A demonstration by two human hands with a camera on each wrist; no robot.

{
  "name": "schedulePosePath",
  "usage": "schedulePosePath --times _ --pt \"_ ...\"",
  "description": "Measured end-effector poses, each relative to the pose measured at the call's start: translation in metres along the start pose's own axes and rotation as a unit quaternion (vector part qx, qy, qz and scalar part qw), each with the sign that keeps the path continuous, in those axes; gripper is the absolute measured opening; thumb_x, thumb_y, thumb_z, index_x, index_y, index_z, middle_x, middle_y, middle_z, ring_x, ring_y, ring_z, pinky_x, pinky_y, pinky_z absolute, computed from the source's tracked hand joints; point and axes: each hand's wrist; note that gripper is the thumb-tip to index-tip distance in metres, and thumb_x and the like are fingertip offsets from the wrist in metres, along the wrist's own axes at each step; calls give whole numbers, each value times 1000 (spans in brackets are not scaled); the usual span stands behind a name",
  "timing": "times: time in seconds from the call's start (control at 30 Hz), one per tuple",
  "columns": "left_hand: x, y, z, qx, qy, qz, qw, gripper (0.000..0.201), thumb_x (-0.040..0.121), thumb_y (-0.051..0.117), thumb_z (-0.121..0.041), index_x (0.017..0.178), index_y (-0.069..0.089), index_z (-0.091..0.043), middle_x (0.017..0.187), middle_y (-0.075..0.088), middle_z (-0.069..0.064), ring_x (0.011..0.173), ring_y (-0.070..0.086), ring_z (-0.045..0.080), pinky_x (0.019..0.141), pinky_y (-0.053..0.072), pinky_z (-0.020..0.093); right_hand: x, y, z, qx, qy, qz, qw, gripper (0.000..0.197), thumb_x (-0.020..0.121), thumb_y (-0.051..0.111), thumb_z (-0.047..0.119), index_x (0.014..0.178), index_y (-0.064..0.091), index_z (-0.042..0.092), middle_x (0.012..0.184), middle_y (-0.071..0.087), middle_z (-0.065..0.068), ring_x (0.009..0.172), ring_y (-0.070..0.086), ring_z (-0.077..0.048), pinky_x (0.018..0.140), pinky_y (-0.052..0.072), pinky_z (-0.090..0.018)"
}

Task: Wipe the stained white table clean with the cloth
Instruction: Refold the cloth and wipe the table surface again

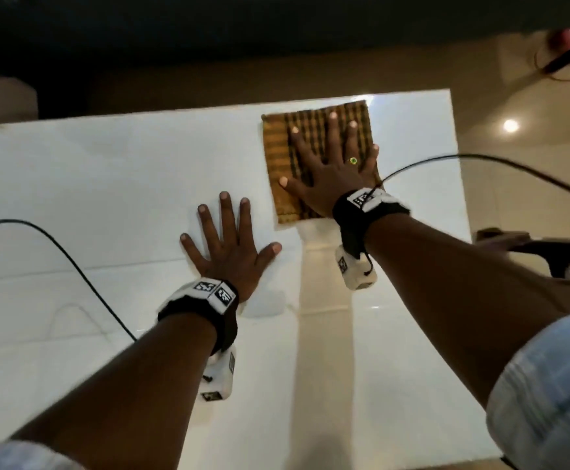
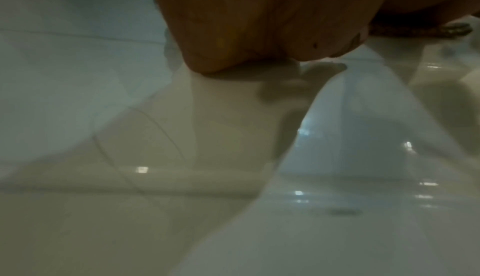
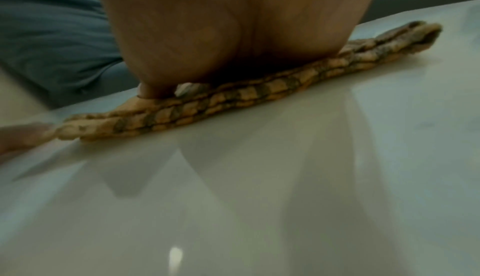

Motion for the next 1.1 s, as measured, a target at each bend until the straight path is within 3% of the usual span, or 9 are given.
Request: schedulePosePath --times 0.1,0.27,0.37,0.57,0.73,0.87,0.97,1.1 --pt "2 0 0 -16 -6 4 1000 93 74 -6 -81 155 -20 -37 165 -30 -5 152 -26 31 115 -6 72 -61 33 -12 9 -5 -10 1000 83 85 28 87 151 -14 59 164 -33 -2 150 -29 -37 115 -13 -71" --pt "2 -1 3 -29 18 -1 999 84 91 17 -77 156 -18 -37 165 -28 -6 152 -26 30 115 -8 72 -185 97 -37 13 29 -23 999 84 85 30 86 152 -13 58 166 -30 -2 151 -27 -37 116 -8 -71" --pt "2 -1 8 -28 38 -7 999 84 93 22 -76 158 -13 -36 167 -24 -3 153 -22 31 115 -7 72 -264 142 -36 35 57 -17 998 87 85 36 84 153 -10 56 164 -33 -3 149 -31 -36 116 -10 -70" --pt "-24 -2 51 7 116 -46 992 83 95 33 -69 160 -4 -32 168 -19 3 155 -15 34 116 -2 72 -382 208 -22 51 109 10 993 83 87 29 83 155 -6 53 167 -27 -5 151 -27 -37 118 -4 -71" --pt "-38 -7 111 27 80 -103 991 80 97 30 -67 159 -4 -31 168 -20 4 155 -16 31 115 -4 73 -394 221 -3 65 143 0 988 80 88 25 83 158 9 48 170 -13 -12 154 -14 -41 116 2 -72" --pt "-41 -8 165 34 24 -91 995 81 97 31 -66 160 -5 -30 168 -22 3 155 -16 31 116 -4 72 -381 223 29 65 141 -6 988 85 84 34 84 158 13 47 170 -6 -17 154 -8 -44 116 1 -72" --pt "-48 -3 195 24 -13 -94 995 78 98 33 -64 160 -2 -32 169 -16 2 156 -10 31 116 2 74 -365 219 45 55 133 4 990 86 83 30 87 158 14 48 170 -1 -17 154 -2 -46 116 2 -68" --pt "-52 -2 201 33 -5 -77 996 78 93 16 -68 160 -6 -34 170 -13 -1 157 -5 29 117 5 72 -323 200 53 50 111 -7 993 86 82 30 88 157 15 50 170 6 -17 153 5 -47 115 4 -67"
Point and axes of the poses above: each hand's wrist, its own x-axis towards the middle knuckle, its own y-axis out of the palm, z = x × y
